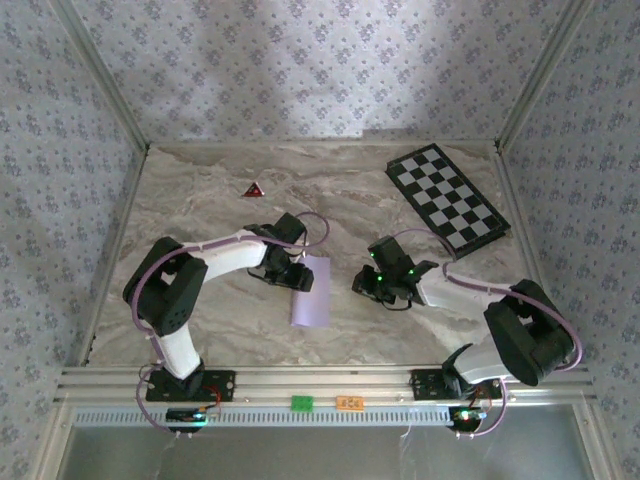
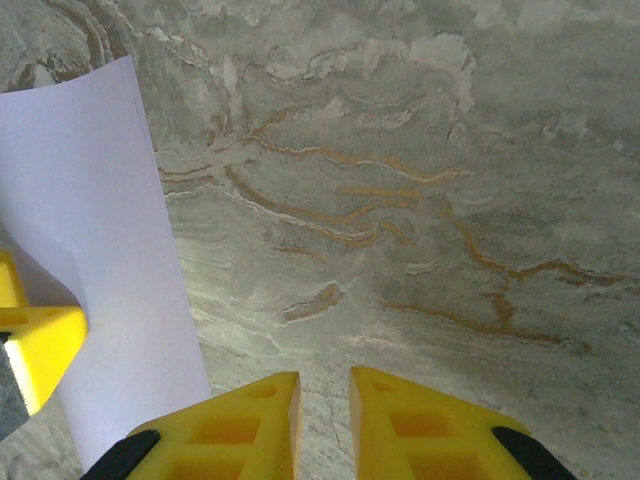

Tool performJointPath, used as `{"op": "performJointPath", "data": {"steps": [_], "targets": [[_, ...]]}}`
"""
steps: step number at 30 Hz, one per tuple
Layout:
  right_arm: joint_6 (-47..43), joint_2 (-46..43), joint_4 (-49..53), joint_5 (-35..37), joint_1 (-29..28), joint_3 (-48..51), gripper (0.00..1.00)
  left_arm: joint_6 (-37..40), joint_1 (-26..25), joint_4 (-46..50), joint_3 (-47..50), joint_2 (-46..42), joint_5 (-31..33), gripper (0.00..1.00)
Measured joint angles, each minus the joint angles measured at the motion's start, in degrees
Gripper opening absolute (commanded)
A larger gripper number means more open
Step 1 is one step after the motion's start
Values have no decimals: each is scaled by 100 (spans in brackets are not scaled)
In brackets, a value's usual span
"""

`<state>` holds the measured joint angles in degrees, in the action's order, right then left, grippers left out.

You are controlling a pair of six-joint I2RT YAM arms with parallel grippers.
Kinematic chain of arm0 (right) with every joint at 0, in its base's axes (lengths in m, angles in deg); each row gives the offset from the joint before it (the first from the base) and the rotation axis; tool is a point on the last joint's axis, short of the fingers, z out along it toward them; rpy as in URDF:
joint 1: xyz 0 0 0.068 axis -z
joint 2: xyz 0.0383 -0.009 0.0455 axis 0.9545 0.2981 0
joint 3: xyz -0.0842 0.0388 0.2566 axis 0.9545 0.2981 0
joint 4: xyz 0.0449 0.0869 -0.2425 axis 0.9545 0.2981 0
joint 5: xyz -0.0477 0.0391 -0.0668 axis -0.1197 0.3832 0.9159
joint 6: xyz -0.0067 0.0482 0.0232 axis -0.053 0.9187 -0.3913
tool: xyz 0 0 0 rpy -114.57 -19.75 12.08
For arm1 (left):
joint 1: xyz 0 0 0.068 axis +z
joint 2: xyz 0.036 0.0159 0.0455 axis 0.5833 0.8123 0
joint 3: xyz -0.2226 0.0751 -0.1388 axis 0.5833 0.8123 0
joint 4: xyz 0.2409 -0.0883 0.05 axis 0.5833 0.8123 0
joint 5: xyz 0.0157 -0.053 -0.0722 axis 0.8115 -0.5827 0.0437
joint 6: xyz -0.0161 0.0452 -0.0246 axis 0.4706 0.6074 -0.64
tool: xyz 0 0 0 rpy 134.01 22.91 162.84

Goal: Fold a paper plane with a square sheet of paper (pick it up from the middle)

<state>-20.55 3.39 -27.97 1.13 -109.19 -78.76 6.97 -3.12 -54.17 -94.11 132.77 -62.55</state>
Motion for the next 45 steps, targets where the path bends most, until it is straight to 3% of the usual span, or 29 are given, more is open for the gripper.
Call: {"op": "performJointPath", "data": {"steps": [45], "targets": [[-46,208,-4,-7,-118,-142,23,35,-70,227,-227,181,131,61]]}}
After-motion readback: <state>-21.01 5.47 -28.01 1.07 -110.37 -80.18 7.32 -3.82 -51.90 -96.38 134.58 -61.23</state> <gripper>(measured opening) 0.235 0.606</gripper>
